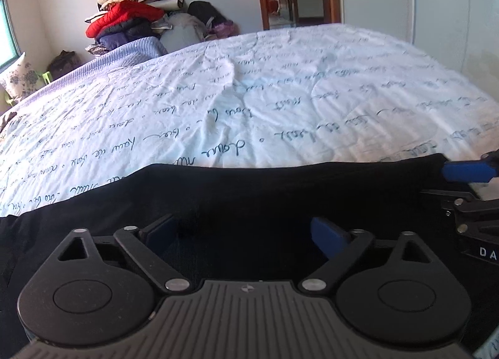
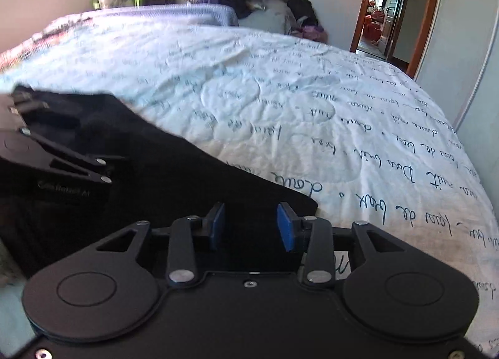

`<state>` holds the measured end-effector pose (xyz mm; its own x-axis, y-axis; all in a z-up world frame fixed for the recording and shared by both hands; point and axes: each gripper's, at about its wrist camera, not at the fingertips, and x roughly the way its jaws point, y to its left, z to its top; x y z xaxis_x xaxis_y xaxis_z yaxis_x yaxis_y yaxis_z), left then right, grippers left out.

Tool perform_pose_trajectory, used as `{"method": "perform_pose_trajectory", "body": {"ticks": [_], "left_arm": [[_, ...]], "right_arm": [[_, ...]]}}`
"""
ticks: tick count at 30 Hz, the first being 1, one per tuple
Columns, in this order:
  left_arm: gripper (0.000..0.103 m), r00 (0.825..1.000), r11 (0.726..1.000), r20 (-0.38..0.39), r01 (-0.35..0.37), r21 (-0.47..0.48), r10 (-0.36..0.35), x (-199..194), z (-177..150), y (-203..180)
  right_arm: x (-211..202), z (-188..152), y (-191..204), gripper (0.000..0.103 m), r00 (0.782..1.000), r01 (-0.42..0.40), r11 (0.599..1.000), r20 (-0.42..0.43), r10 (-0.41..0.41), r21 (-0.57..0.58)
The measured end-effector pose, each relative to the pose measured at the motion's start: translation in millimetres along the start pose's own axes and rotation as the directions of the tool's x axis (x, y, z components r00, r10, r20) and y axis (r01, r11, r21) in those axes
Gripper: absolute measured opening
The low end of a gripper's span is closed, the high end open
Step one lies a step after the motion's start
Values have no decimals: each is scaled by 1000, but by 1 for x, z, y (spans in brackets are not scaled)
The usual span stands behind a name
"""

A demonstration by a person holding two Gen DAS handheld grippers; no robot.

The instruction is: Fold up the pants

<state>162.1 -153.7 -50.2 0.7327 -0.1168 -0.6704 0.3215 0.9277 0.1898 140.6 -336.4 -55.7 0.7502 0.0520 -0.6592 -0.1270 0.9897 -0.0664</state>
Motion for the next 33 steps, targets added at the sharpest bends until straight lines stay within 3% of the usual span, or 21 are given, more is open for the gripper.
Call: {"method": "perform_pose_trajectory", "body": {"ticks": [3,5,8,11,15,18,20,22,25,28,31,33], "left_arm": [[90,1000,999,17,-7,-33,8,-6,6,7],[92,999,1000,37,0,-26,1,-23,4,12],[95,997,997,20,75,-5,-75,-45,-9,18],[96,993,992,-30,119,46,-118,-48,-34,12],[95,998,996,6,69,62,-69,-58,-48,10],[95,996,995,17,81,55,-82,-66,-46,14],[95,996,994,15,83,69,-84,-67,-46,13],[95,997,996,31,63,68,-66,-65,-42,13],[98,997,998,43,65,20,-66,-53,-26,17],[98,998,997,-26,57,-46,-58,-22,-9,21],[98,996,996,-73,54,-75,-59,1,2,26],[94,995,992,-68,69,-108,-77,-8,5,34]], "right_arm": [[-3,3,-11,39,1000,-8,997,15,7,83],[-23,2,-10,40,999,11,997,52,-15,76],[-52,-15,0,41,998,-15,999,59,13,29],[-62,-42,9,41,998,-59,998,3,59,4],[-78,-57,6,42,999,-42,998,1,42,47],[-92,-52,6,44,999,-28,999,48,25,43],[-86,-52,10,44,998,-63,998,26,63,16],[-76,-48,13,43,999,-43,999,-1,43,-24],[-63,-22,2,43,995,-83,997,62,82,6],[-30,3,-7,43,993,-113,994,34,112,13],[10,13,-6,43,998,-44,999,-48,43,-25],[2,21,-1,43,999,-26,1000,-30,26,9]]}}
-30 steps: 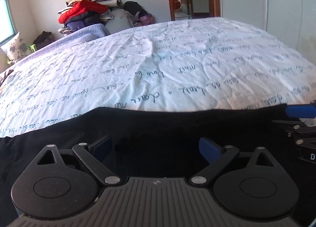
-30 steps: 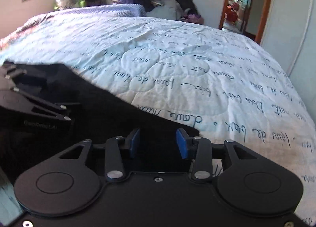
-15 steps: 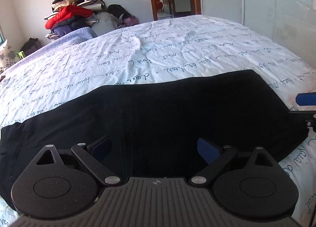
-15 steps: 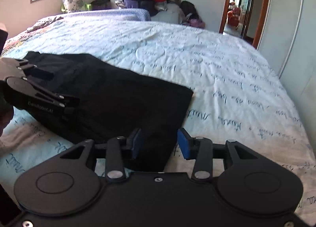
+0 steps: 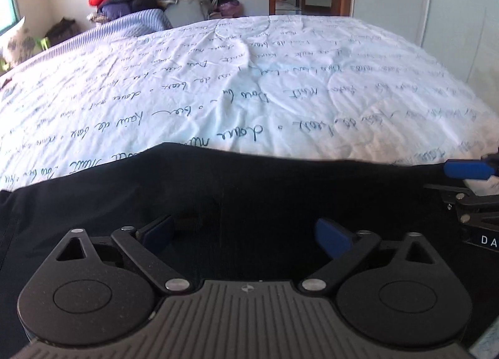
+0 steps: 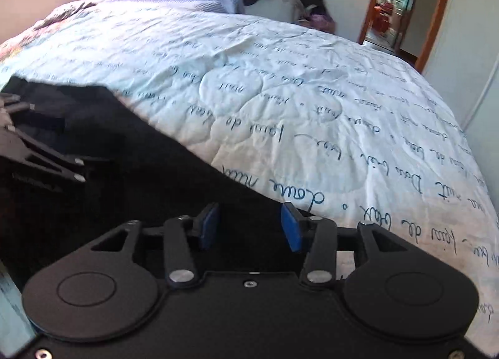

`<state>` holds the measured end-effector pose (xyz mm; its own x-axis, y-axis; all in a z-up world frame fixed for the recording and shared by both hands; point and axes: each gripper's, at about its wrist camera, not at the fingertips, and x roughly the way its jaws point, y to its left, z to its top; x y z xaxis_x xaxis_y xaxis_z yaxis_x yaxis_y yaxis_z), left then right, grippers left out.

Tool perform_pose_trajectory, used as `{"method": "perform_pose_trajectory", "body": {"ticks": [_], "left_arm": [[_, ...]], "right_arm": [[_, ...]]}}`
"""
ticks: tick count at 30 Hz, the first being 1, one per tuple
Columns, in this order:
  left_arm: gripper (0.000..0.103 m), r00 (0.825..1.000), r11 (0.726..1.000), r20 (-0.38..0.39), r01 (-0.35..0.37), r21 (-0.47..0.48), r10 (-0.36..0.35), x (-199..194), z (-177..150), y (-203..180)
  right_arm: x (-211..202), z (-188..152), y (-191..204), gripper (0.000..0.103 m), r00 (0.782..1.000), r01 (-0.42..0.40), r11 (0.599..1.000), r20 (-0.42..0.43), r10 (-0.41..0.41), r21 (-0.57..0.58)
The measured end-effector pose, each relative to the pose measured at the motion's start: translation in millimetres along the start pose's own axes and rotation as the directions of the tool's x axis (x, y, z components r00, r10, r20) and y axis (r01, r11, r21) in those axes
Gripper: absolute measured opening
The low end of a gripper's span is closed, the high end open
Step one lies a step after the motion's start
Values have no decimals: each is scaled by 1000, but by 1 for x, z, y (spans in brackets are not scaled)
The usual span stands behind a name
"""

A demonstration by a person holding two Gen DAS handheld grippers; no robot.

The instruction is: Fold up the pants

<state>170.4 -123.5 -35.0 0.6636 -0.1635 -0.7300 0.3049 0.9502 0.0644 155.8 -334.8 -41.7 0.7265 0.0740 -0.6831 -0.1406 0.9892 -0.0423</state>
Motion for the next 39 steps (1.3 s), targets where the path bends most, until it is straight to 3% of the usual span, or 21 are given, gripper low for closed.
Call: {"method": "perform_pose_trajectory", "body": {"ticks": [3,7,11,14,17,18,21,23,26,28,32,39], "left_arm": [[100,997,1000,70,-27,10,26,-20,-9,7],[100,999,999,18,-40,36,40,-20,-25,12],[103,999,998,19,-50,41,49,-6,-26,18],[101,999,998,23,-39,-40,40,-11,-15,33],[101,996,993,44,-69,-96,74,-16,-12,50],[101,996,992,40,-72,-108,76,-19,-14,56],[101,997,992,27,-72,-106,75,-27,-26,73],[101,993,990,14,-118,-75,119,-32,-36,79],[101,987,986,18,-159,-45,160,-42,-50,87],[102,982,983,37,-182,-34,183,-49,-56,95],[102,965,966,60,-256,-18,257,-55,-61,112],[103,968,964,14,-247,-93,249,-52,-68,142]], "right_arm": [[-34,1,22,48,988,-94,995,119,96,-19],[-23,-13,56,48,988,-146,985,44,151,-97],[-6,-15,72,50,994,-108,989,11,110,-102],[-20,-8,86,51,990,-122,983,50,130,-137],[-14,-14,112,53,987,-159,952,-9,162,-260],[-12,-17,118,53,991,-133,946,-5,137,-295],[-21,-13,120,53,991,-114,961,33,126,-250],[-24,-10,124,53,985,-140,964,63,158,-227],[-11,-12,139,53,984,-170,949,3,177,-267],[-13,-13,145,54,989,-135,950,26,148,-283],[-20,-4,144,54,980,-158,968,87,177,-197],[1,-7,162,58,992,-78,977,83,96,-197]]}}
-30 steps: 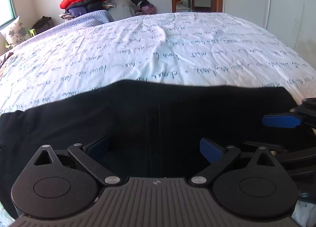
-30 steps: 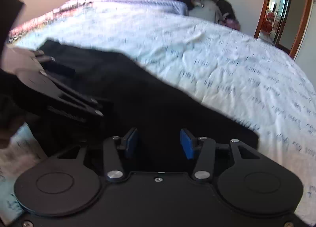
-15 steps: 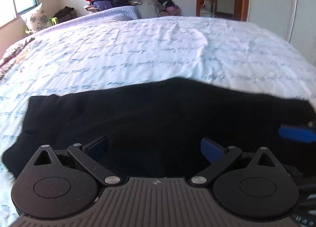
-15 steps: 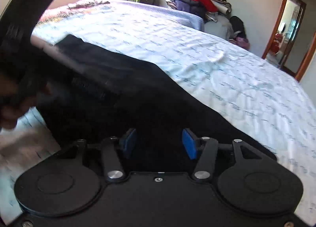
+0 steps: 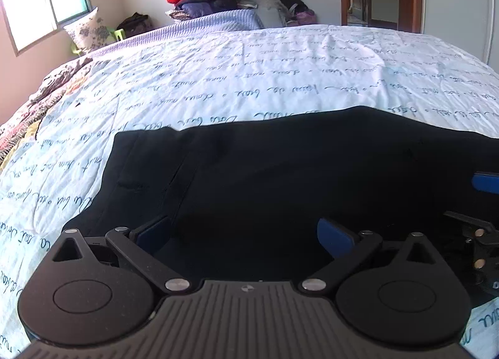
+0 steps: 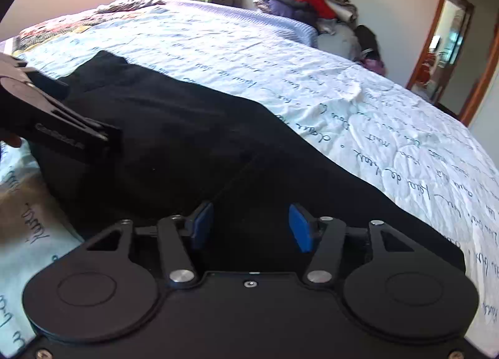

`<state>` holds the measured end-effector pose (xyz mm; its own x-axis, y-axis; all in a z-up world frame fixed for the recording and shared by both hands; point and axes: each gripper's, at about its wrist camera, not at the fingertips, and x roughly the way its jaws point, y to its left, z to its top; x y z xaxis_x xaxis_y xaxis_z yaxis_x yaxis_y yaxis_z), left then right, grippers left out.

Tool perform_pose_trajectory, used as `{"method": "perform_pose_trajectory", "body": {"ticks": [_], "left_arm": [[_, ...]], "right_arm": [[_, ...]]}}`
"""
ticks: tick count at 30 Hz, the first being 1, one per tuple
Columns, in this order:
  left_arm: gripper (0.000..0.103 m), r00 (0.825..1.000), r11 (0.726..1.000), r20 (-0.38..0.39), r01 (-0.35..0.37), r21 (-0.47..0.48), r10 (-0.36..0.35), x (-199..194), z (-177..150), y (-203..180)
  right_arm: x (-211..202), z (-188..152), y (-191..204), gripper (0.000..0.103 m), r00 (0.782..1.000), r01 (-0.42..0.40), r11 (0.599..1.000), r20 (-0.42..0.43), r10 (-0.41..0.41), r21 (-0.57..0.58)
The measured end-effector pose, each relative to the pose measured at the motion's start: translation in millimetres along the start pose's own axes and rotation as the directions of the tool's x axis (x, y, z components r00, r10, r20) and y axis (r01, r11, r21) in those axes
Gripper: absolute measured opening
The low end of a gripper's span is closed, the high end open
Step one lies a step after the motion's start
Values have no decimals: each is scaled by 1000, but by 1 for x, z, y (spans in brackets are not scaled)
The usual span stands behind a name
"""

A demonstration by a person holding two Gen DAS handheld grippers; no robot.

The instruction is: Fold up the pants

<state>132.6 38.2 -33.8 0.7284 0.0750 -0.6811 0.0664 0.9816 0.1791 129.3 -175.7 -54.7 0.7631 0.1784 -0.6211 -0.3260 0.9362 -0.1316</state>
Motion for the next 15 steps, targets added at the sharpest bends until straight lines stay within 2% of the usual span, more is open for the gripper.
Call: {"method": "perform_pose_trajectory", "body": {"ticks": [4,6,11,13,15], "left_arm": [[103,1000,999,-5,22,-37,-22,3,-6,11],[103,999,998,-5,33,-45,-33,3,-6,15],[102,999,999,25,27,-37,-26,-4,2,27],[102,999,999,51,-4,-40,6,-4,12,34],[102,997,998,67,-34,-50,38,-1,20,42]], "right_arm": [[-9,4,-2,59,1000,7,998,-5,-7,55],[-11,10,1,62,1000,3,999,17,-4,52],[1,40,5,61,997,-47,999,59,46,20],[15,56,-5,47,997,-66,998,48,64,25],[37,73,-27,45,995,-99,991,22,97,91]]}}
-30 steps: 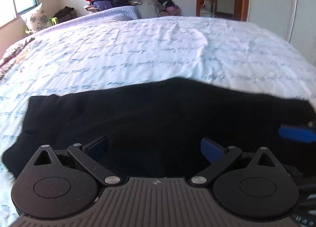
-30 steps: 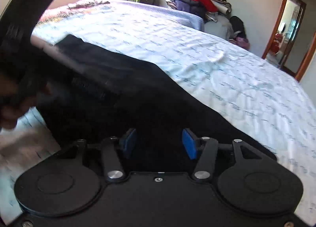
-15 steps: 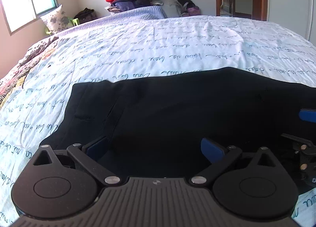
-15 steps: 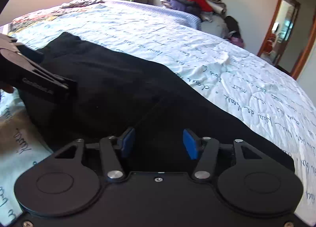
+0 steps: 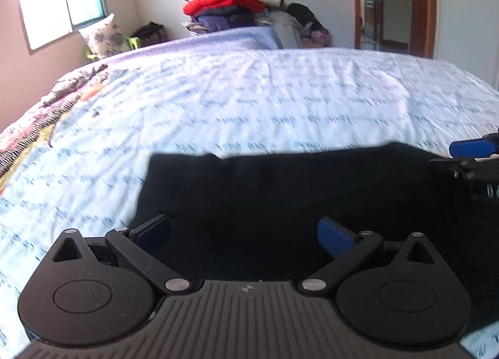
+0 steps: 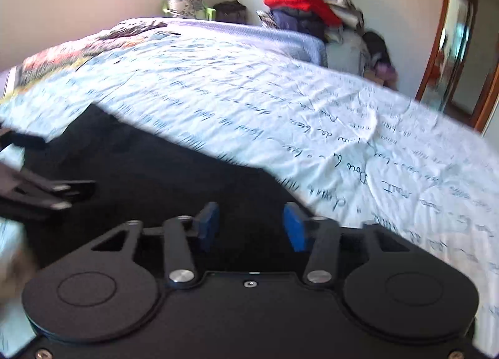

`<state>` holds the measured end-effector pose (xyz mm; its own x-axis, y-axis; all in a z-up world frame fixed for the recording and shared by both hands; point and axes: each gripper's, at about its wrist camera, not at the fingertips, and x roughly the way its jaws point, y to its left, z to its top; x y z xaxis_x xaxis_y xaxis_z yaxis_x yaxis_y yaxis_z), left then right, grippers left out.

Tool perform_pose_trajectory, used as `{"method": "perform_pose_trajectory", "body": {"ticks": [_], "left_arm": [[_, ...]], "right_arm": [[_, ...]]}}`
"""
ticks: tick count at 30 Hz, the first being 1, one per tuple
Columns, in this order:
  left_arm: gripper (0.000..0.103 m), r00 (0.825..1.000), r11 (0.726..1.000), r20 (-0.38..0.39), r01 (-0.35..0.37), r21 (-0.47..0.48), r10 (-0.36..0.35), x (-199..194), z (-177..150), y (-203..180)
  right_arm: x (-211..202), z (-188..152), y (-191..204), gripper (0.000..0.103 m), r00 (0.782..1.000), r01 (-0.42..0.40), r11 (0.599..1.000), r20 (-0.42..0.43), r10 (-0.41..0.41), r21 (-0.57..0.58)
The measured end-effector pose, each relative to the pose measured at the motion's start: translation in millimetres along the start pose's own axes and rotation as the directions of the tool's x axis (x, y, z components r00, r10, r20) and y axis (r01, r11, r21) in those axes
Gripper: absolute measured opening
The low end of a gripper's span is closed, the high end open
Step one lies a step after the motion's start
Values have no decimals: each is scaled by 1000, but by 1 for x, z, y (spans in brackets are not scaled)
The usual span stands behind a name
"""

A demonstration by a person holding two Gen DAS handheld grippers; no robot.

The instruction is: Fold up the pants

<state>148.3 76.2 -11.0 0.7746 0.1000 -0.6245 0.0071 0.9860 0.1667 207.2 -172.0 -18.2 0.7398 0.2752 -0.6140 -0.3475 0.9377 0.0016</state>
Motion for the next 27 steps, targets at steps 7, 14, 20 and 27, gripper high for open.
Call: {"method": "perform_pose_trajectory", "body": {"ticks": [7,14,20,27], "left_arm": [[102,999,999,-35,-35,24,36,26,17,13],[103,996,999,-80,-42,34,45,45,-4,18],[103,999,998,-46,-12,64,15,17,-11,25],[101,999,999,-30,12,-46,-13,8,-16,52]], "right_arm": [[76,26,-60,51,951,-265,934,-95,294,238],[90,30,-51,3,960,-248,948,-78,268,202],[51,31,-25,12,991,-130,986,-18,132,103],[37,3,38,52,993,97,963,-43,-112,-253]]}}
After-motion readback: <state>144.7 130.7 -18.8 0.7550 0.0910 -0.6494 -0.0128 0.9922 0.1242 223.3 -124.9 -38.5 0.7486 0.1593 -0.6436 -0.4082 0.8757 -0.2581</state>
